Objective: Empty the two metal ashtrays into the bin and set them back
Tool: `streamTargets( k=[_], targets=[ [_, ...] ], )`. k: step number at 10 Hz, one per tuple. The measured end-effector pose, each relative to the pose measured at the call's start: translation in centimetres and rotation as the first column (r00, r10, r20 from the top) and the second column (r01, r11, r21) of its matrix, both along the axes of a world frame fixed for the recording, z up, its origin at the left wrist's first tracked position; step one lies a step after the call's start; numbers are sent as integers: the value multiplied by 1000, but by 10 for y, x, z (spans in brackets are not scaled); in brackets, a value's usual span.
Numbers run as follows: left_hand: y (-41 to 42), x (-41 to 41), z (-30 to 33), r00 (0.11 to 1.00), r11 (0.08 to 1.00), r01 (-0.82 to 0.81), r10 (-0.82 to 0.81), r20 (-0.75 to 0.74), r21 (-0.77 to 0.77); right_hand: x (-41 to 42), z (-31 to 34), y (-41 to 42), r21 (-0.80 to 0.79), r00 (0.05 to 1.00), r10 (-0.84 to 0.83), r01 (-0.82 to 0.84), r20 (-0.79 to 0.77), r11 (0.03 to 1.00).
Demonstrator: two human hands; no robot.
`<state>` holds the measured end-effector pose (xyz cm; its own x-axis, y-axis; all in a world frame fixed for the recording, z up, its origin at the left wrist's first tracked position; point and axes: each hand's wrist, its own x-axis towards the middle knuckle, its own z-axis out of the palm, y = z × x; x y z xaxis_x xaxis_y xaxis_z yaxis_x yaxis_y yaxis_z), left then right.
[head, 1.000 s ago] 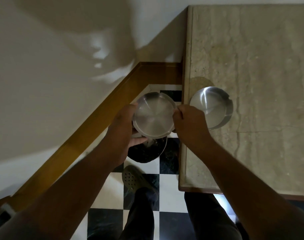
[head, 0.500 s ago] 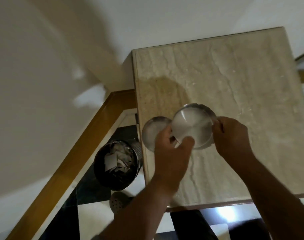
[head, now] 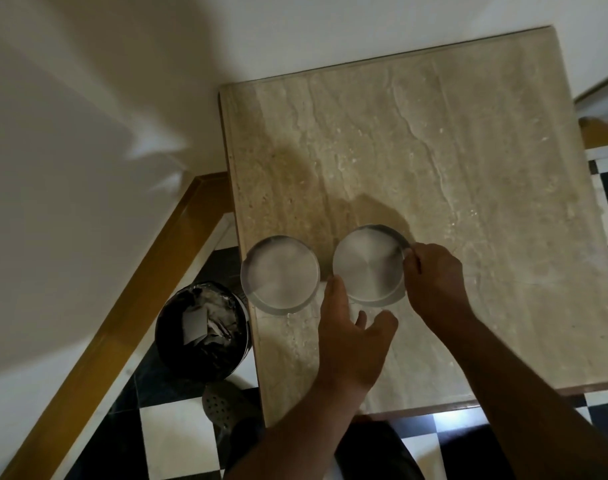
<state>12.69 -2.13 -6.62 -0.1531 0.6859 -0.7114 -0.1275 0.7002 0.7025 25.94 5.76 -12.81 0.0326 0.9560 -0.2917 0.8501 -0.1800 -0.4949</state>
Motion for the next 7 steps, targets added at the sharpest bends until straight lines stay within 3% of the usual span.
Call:
streamTargets(
  k=[4,7],
  targets=[
    [0,-2,-11,1000,1000,23,-23,3,-7,-5,-7,1,-2,1000,-9,9,-28,1000],
    [5,-14,13,995,994,81,-84,-51,-67,-3,12,-11,-118,982,-166,154,-96,981]
  ],
)
